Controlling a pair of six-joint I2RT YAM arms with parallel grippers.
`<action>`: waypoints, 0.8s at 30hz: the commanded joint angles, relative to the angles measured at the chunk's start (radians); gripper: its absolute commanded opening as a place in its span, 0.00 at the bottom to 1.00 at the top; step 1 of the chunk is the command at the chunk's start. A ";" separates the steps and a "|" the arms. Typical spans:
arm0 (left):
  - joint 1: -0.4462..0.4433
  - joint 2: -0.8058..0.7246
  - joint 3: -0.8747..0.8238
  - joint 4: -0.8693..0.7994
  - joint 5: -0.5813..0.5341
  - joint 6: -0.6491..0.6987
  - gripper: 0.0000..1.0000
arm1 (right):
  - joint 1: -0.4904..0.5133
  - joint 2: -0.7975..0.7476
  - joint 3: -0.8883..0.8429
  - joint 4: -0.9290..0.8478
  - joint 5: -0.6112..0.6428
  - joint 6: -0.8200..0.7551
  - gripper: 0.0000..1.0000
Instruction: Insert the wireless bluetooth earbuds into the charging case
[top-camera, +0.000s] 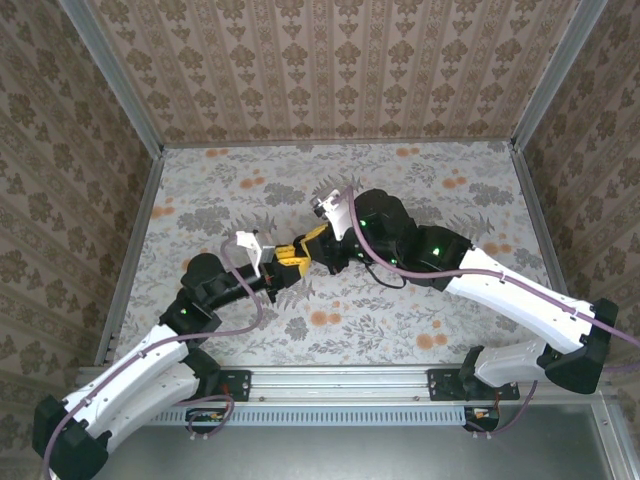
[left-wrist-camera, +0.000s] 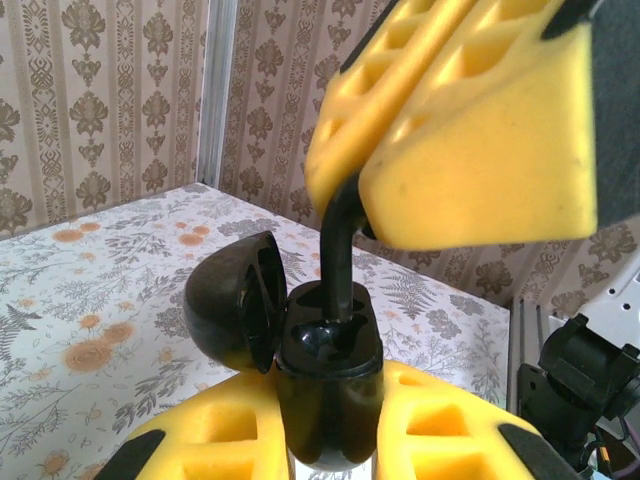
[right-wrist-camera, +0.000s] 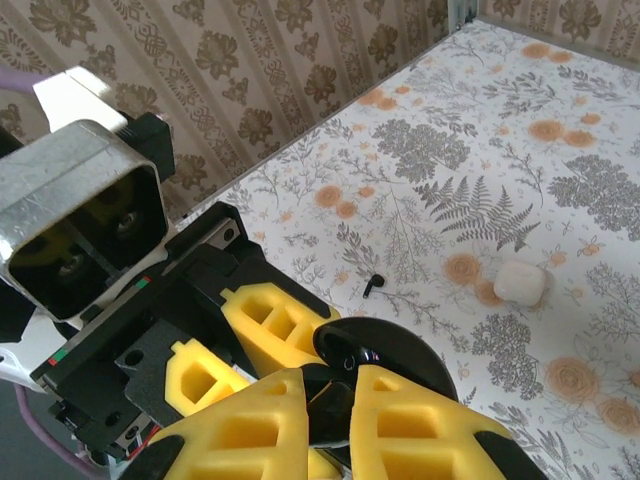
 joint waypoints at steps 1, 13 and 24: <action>-0.008 -0.017 0.034 0.022 -0.011 0.020 0.00 | 0.013 0.008 -0.008 0.009 0.014 -0.007 0.11; -0.009 -0.024 0.033 0.021 -0.021 0.021 0.00 | 0.017 -0.006 -0.039 -0.010 0.036 -0.001 0.11; -0.008 -0.032 0.029 0.018 -0.030 0.021 0.00 | 0.017 -0.014 -0.033 -0.039 -0.012 -0.007 0.10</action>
